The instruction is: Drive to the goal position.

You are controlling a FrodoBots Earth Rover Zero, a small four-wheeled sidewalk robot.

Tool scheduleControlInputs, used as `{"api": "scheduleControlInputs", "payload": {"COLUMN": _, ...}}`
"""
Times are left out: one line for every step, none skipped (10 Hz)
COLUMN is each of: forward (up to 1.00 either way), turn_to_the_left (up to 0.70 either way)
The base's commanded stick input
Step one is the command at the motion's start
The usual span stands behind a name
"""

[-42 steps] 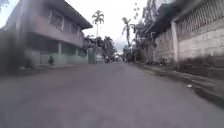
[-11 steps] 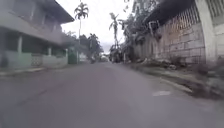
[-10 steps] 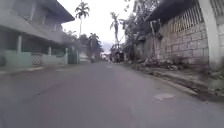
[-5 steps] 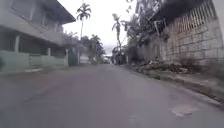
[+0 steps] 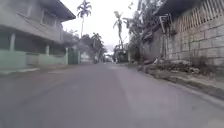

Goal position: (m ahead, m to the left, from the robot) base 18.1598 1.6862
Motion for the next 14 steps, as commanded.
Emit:
{"api": "scheduleControlInputs", "payload": {"forward": 1.00, "turn_to_the_left": -0.11}}
{"api": "scheduleControlInputs", "payload": {"forward": 1.00, "turn_to_the_left": -0.38}}
{"api": "scheduleControlInputs", "payload": {"forward": 1.00, "turn_to_the_left": -0.40}}
{"api": "scheduleControlInputs", "payload": {"forward": 1.00, "turn_to_the_left": -0.40}}
{"api": "scheduleControlInputs", "payload": {"forward": 1.00, "turn_to_the_left": -0.10}}
{"api": "scheduleControlInputs", "payload": {"forward": 1.00, "turn_to_the_left": 0.00}}
{"api": "scheduleControlInputs", "payload": {"forward": 1.00, "turn_to_the_left": 0.00}}
{"api": "scheduleControlInputs", "payload": {"forward": 1.00, "turn_to_the_left": 0.00}}
{"api": "scheduleControlInputs", "payload": {"forward": 1.00, "turn_to_the_left": 0.00}}
{"api": "scheduleControlInputs", "payload": {"forward": 1.00, "turn_to_the_left": 0.00}}
{"api": "scheduleControlInputs", "payload": {"forward": 1.00, "turn_to_the_left": 0.00}}
{"api": "scheduleControlInputs", "payload": {"forward": 1.00, "turn_to_the_left": 0.00}}
{"api": "scheduleControlInputs", "payload": {"forward": 1.00, "turn_to_the_left": 0.00}}
{"api": "scheduleControlInputs", "payload": {"forward": 1.00, "turn_to_the_left": 0.00}}
